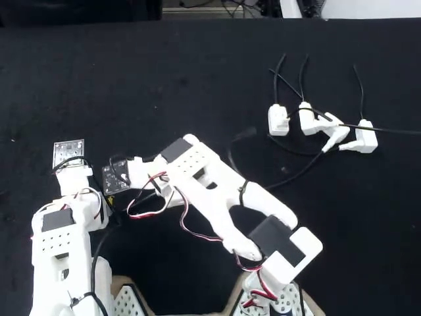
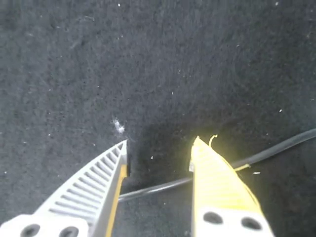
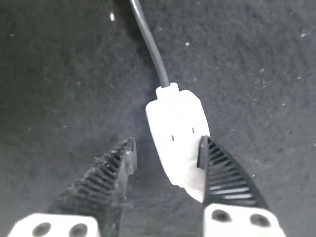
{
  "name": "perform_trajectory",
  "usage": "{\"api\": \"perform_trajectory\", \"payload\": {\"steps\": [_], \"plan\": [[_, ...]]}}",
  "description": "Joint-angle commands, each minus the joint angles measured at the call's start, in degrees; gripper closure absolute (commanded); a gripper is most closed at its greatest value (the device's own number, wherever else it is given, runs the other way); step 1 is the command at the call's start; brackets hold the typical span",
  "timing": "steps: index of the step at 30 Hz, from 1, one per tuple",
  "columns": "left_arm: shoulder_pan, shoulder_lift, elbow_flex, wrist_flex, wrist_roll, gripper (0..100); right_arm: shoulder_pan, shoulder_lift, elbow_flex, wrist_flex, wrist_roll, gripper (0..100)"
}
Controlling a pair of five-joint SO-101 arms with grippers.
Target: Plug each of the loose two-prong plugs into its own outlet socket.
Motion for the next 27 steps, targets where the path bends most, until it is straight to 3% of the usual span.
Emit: {"api": "perform_trajectory", "payload": {"steps": [1,27], "plan": [[-0.8,-1.1,-0.7,-0.5,0.0,79,-0.3,-1.7,1.2,-3.1,0.9,80.7],[-0.7,-1.1,-0.7,-0.5,0.0,79,-0.7,-2.2,-6.4,7.6,1.0,80.4]]}}
